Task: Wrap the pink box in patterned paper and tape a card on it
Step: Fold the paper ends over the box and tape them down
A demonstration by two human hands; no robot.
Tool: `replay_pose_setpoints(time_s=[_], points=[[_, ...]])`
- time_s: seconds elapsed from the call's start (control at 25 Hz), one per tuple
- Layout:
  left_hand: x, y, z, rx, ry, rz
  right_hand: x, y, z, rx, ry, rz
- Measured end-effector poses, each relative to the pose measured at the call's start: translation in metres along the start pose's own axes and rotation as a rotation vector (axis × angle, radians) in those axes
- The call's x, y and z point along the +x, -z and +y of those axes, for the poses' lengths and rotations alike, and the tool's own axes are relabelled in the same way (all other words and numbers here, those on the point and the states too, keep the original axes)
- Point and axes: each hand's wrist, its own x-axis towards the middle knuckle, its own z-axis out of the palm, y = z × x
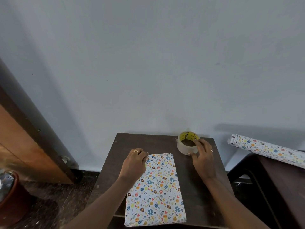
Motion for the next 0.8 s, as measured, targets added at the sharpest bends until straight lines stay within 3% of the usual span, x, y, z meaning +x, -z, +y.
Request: replay_pose_setpoints(time_s=[0.16,0.28,0.52,0.8], points=[[0.001,0.001,0.001,0.004,0.000,0.017,0.015,-0.006,-0.014,-0.096,0.011,-0.146],[0.000,0.001,0.001,-0.006,0.002,0.006,0.026,-0.012,-0.025,-0.165,-0.036,-0.160],[0.000,0.001,0.000,-0.014,0.005,0.005,0.011,-0.006,-0.026,-0.336,0.270,-0.196],[0.000,0.002,0.001,-0.012,-0.008,0.045,0.008,-0.014,-0.031,-0.493,0.341,-0.181]])
